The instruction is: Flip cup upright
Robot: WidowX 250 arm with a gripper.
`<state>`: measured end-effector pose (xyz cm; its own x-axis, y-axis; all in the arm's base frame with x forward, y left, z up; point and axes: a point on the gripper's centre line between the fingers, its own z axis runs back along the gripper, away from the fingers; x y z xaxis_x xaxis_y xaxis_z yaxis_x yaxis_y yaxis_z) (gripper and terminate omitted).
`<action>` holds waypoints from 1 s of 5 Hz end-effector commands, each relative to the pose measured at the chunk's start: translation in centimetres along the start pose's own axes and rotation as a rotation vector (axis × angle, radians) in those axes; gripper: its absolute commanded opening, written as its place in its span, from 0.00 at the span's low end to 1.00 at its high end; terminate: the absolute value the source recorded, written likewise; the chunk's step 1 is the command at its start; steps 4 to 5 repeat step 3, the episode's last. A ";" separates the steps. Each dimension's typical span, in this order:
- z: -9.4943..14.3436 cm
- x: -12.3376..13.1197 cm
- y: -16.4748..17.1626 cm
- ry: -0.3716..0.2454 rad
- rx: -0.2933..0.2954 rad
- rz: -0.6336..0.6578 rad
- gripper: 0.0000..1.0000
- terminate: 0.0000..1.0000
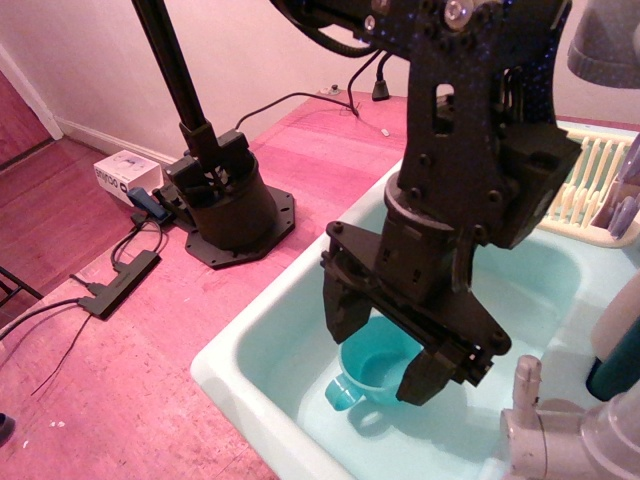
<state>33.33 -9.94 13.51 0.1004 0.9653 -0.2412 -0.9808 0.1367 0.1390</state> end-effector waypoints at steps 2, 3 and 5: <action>2.8 -0.4 0.4 0.003 -0.087 -0.030 1.00 0.00; 2.8 -0.4 0.4 0.003 -0.087 -0.030 1.00 1.00; 2.8 -0.4 0.4 0.003 -0.087 -0.030 1.00 1.00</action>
